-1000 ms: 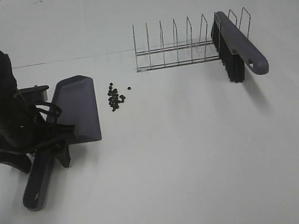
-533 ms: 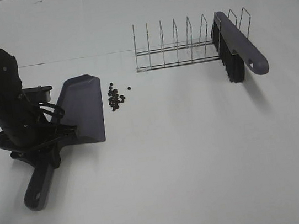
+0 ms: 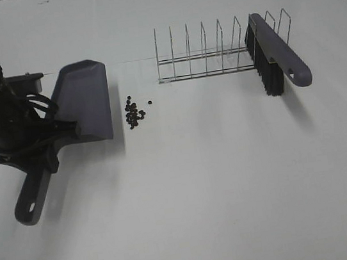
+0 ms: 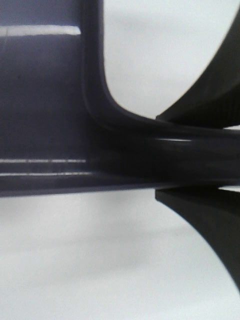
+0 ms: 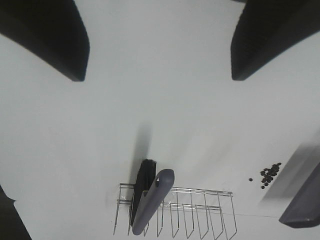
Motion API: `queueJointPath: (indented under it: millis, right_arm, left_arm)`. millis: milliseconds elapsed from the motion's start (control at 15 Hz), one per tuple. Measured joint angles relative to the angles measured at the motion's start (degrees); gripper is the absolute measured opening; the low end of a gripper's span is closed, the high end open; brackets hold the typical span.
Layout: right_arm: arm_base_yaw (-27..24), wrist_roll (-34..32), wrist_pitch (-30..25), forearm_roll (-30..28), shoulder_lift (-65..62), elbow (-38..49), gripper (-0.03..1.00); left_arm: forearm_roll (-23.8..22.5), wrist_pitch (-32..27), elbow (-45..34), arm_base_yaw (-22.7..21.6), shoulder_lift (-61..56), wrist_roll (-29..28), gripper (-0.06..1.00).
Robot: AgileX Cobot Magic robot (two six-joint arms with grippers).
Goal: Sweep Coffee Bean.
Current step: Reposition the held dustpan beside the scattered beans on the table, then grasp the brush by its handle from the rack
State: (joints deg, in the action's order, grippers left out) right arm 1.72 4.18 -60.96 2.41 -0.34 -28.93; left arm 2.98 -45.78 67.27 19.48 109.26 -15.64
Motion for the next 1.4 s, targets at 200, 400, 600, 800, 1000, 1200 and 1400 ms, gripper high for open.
queueJointPath:
  millis: [200, 400, 600, 800, 1000, 1200, 1400]
  right_arm:
    - [0.0, 0.0, 0.0, 0.0, 0.0, 0.0, 0.74]
    - [0.0, -0.46, 1.66, -0.11, 3.21, -0.63, 0.74]
    - [0.0, -0.52, 10.94, -0.17, 10.26, -2.46, 0.74]
    - [0.0, -0.52, 21.08, -0.17, 22.46, -5.21, 0.74]
    - [0.0, -0.52, 27.1, -0.17, 37.53, -11.29, 0.74]
    - [0.0, -0.23, 28.3, -0.17, 55.18, -21.94, 0.74]
    - [0.0, 1.6, 28.48, -0.17, 69.21, -32.72, 0.74]
  left_arm:
    - [-1.03, -0.34, 0.0, 0.0, -2.64, -0.29, 0.27]
    - [-1.15, -0.52, 0.0, 0.0, -2.69, -0.29, 0.27]
    - [-1.26, -0.52, 0.0, 0.0, -2.69, -0.29, 0.27]
    - [-1.32, -0.46, 0.0, 0.0, -2.69, -0.29, 0.27]
    - [-1.32, -0.46, 0.0, 0.0, -2.69, -0.29, 0.27]
    - [-1.32, -0.46, 0.0, 0.0, -2.69, 0.23, 0.27]
    - [-1.32, -0.46, 0.0, 0.0, -2.69, 0.4, 0.27]
